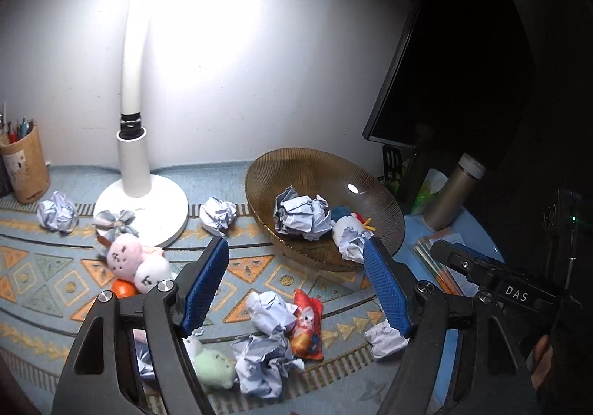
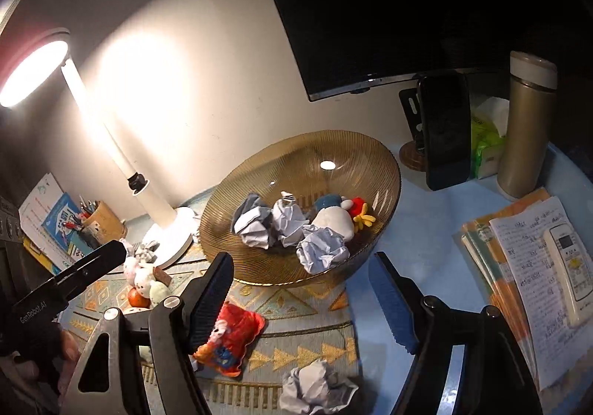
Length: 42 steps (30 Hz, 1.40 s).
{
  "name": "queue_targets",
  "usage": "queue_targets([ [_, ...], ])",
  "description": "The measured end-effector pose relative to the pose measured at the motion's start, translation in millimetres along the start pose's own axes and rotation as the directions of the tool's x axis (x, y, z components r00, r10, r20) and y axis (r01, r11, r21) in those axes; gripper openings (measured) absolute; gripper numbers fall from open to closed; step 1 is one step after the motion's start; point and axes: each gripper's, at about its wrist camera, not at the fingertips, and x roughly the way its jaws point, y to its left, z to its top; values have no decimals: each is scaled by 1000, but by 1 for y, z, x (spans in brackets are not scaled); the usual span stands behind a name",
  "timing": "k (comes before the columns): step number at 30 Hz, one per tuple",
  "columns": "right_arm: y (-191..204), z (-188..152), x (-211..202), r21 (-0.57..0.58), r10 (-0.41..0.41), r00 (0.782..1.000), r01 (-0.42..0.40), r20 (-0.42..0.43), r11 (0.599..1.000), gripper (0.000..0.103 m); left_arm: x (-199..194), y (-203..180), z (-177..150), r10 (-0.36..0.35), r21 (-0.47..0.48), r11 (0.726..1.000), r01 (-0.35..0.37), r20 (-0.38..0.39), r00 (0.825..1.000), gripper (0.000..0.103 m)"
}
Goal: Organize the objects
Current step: 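Withdraw both tools from the bowl back toward the rug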
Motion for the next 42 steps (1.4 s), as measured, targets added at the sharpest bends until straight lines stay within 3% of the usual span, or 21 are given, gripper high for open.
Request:
queue_targets([
  [5, 47, -14, -44, -37, 78, 997, -78, -7, 996, 74, -69, 13, -20, 102, 0, 995, -102, 35, 994, 78],
  [7, 62, -24, -57, -18, 131, 991, -132, -34, 991, 74, -91, 21, -31, 99, 11, 995, -100, 47, 994, 83],
  [9, 74, -37, -64, 14, 236, 969, -236, -71, 972, 74, -107, 28, -45, 104, 26, 994, -106, 74, 992, 101],
  [11, 87, -54, -63, 27, 295, 949, -294, -108, 955, 77, -118, 37, -64, 134, 39, 989, -140, 120, 984, 102],
  [12, 94, -63, -59, 9, 288, 950, -289, -121, 957, 78, -117, 41, -74, 152, 40, 987, -158, 128, 980, 102],
  [16, 112, -99, -34, -134, 137, 980, -156, -145, 979, 78, -101, 68, -111, 212, 8, 977, -213, 83, 974, 102],
  [20, 115, -120, -7, -322, -66, 997, 48, -44, 945, 78, -76, 94, -141, 270, -27, 963, -269, 48, 962, 102],
  [22, 110, -128, 9, -369, -99, 995, 87, -14, 925, 78, -67, 104, -149, 269, -62, 962, -266, 42, 962, 102],
  [28, 87, -141, 34, -297, -107, 994, 95, -24, 950, 78, -64, 108, -152, 276, -67, 960, -273, 41, 960, 102],
  [35, 73, -135, 34, -229, -95, 995, 86, -29, 970, 78, -60, 110, -151, 294, -72, 954, -292, 16, 956, 102],
  [39, 71, -134, 28, -222, -88, 996, 84, -8, 971, 78, -51, 121, -148, 307, -111, 944, -311, -53, 950, 102],
  [42, 60, -128, 25, -167, -92, 996, 87, -21, 982, 78, -41, 133, -141, 271, -149, 946, -288, -120, 955, 92],
])
